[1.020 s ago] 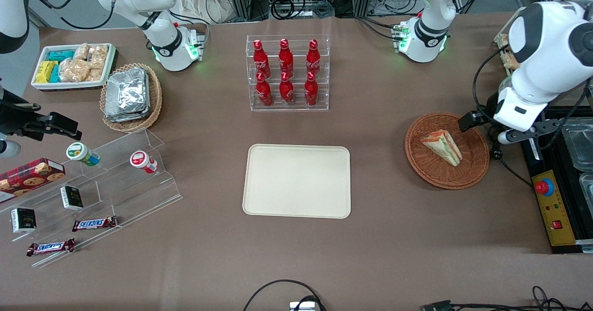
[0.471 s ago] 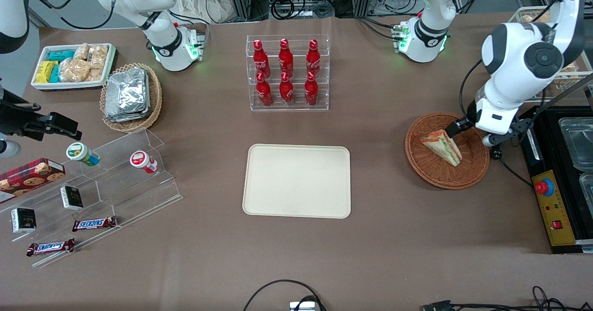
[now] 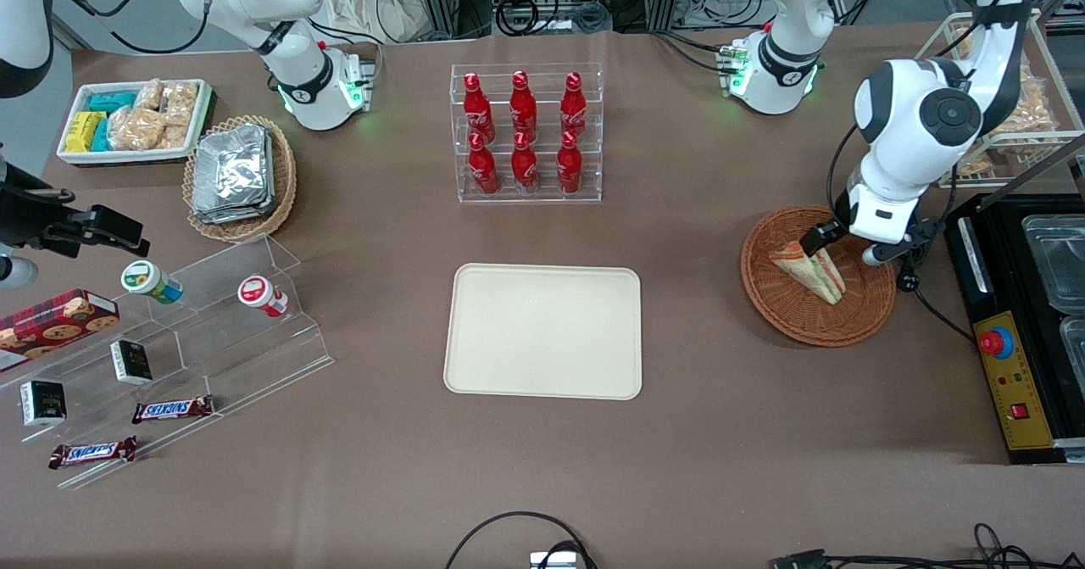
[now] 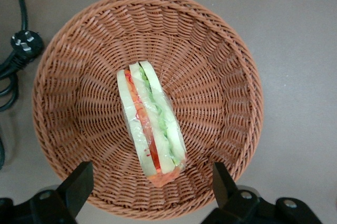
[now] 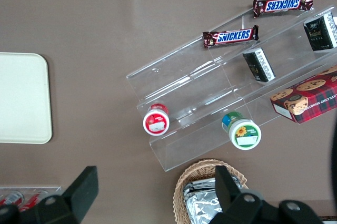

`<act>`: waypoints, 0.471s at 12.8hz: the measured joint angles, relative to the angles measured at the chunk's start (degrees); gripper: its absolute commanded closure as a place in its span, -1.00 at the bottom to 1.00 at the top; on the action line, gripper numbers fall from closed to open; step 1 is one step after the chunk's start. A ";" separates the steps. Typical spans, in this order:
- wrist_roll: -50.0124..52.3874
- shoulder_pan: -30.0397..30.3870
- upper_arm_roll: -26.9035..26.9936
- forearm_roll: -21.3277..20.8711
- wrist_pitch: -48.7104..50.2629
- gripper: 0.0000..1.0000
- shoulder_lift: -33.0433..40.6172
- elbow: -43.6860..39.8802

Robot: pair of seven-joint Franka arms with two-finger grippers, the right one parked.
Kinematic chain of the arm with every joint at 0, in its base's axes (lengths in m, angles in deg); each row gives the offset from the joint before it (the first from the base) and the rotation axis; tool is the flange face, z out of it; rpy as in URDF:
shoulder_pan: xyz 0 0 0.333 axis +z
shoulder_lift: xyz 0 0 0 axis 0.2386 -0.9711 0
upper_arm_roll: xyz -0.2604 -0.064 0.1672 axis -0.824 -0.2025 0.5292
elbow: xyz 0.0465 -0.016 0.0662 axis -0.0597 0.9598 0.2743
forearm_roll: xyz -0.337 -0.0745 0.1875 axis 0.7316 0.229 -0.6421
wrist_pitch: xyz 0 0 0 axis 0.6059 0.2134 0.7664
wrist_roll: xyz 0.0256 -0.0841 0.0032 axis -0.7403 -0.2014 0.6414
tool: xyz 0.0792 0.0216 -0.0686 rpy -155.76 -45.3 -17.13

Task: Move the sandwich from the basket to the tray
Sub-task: 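Lower the open left gripper and close it on the sandwich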

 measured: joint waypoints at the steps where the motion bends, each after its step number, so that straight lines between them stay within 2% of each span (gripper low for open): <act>1: 0.52 0.04 0.03 0.00 -1.65 -1.00 -0.64 0.67; 6: 2.90 0.48 0.41 0.01 -11.12 -1.00 -6.30 2.85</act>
